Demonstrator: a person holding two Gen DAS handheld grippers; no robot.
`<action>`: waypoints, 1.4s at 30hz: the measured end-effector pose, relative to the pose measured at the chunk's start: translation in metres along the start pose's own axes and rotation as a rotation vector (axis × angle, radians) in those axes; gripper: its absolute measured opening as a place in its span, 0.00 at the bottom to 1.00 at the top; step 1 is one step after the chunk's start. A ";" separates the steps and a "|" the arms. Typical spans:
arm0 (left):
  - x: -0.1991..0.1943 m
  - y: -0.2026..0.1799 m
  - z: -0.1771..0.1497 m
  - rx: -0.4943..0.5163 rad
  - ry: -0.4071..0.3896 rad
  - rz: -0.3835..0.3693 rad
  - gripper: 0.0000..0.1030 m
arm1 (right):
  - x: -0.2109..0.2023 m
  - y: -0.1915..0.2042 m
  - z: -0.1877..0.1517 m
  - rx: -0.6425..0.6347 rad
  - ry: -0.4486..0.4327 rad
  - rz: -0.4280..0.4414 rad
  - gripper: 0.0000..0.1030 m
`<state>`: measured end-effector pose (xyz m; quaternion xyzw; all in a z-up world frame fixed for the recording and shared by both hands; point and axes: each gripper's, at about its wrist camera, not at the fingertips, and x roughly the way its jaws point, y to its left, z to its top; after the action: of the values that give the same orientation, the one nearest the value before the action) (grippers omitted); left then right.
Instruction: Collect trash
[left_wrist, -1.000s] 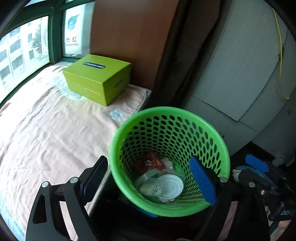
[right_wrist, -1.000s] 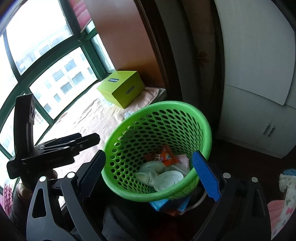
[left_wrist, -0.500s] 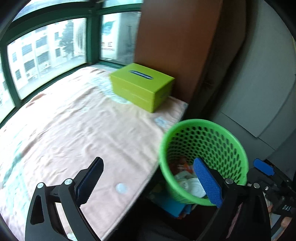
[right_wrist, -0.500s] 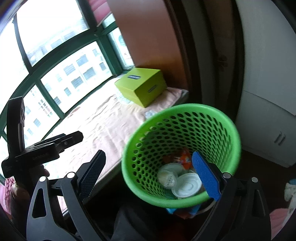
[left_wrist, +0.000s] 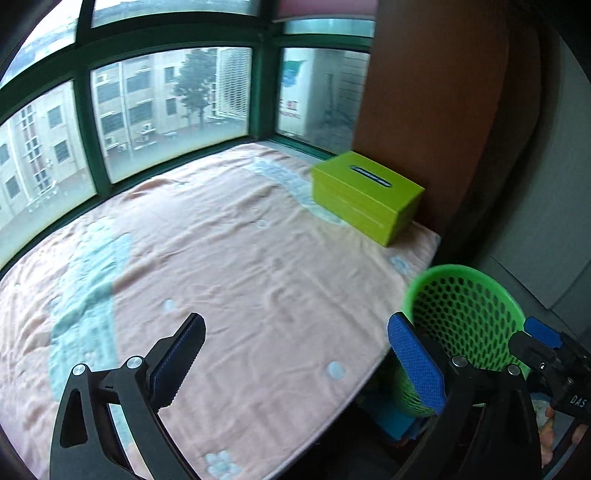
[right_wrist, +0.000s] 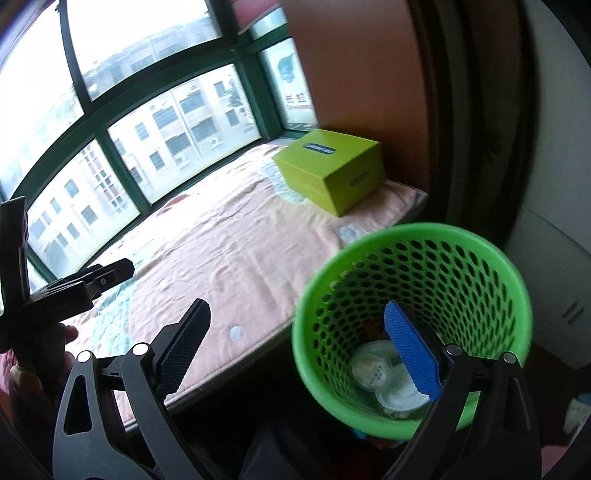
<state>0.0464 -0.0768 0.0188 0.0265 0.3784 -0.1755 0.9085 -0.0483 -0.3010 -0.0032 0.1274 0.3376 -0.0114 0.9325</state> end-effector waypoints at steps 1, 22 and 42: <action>-0.003 0.005 0.000 -0.005 -0.006 0.014 0.93 | 0.001 0.003 0.001 -0.008 0.000 0.004 0.92; -0.030 0.059 -0.020 -0.087 -0.054 0.166 0.93 | 0.027 0.060 0.004 -0.129 0.014 0.033 0.94; -0.037 0.064 -0.033 -0.098 -0.063 0.186 0.93 | 0.024 0.063 0.002 -0.118 0.010 0.043 0.95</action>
<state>0.0220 0.0003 0.0161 0.0115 0.3536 -0.0725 0.9325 -0.0218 -0.2393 -0.0025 0.0794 0.3396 0.0294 0.9367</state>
